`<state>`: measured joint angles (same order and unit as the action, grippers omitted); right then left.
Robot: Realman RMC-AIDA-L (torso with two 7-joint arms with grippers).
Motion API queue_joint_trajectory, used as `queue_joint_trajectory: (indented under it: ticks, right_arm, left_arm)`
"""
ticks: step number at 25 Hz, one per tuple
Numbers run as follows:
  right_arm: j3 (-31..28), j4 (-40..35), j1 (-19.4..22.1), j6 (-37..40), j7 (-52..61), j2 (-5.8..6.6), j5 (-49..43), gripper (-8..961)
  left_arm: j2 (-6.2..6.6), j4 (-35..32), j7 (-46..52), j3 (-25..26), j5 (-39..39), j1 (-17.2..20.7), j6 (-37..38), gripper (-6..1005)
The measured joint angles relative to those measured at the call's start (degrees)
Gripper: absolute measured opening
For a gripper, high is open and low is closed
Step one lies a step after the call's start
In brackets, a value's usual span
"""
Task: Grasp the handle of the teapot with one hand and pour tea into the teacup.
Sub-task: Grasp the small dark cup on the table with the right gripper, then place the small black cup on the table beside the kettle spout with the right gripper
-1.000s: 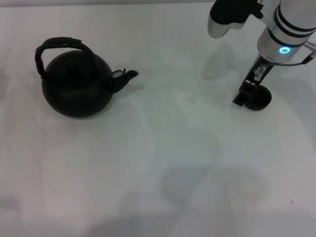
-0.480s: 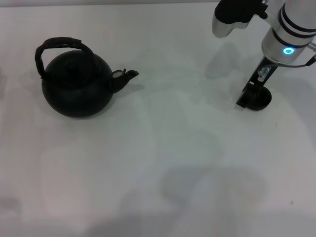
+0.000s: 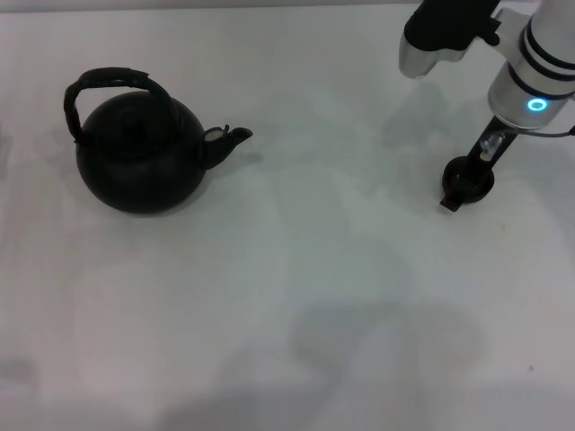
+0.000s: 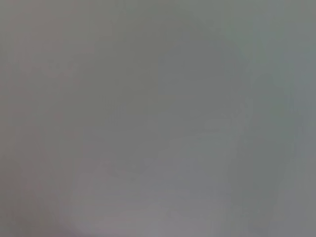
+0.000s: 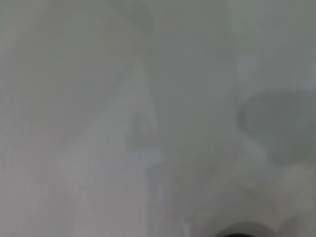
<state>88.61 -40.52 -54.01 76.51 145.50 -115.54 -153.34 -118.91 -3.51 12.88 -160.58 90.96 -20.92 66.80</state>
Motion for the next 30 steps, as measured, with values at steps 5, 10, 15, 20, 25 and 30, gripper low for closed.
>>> queue_joint_trajectory:
  ticks: [5, 10, 15, 20, 25, 30]
  right_arm:
    - [-0.08, -0.02, 0.16, 0.39, 0.04, 0.12, -0.49, 827]
    - [-0.55, -0.04, 0.09, 0.65, 0.05, 0.15, -1.50, 826]
    - [-0.63, -0.51, -0.25, 1.24, 0.05, 0.23, -1.60, 772]
    - [-0.58, -0.93, -1.57, 1.54, 0.04, 0.16, -1.38, 722]
    - [3.94, -0.69, -5.27, 0.81, -0.20, -0.61, 1.58, 731]
    - [13.64, -0.22, -8.94, -2.08, -0.10, -0.64, 10.13, 739]
  left_arm:
    - [0.00, 0.00, 0.02, 0.00, 0.00, 0.00, 0.13, 816]
    - [0.01, 0.01, 0.02, 0.00, 0.00, -0.06, 0.23, 816]
    - [0.06, 0.08, 0.04, 0.00, 0.00, -0.09, 0.26, 816]
    - [0.09, 0.09, 0.04, 0.00, 0.00, -0.20, 0.27, 817]
    - [0.09, 0.09, 0.04, 0.00, 0.00, -0.36, 0.27, 817]
    - [0.08, 0.09, 0.04, 0.00, 0.00, -0.54, 0.27, 817]
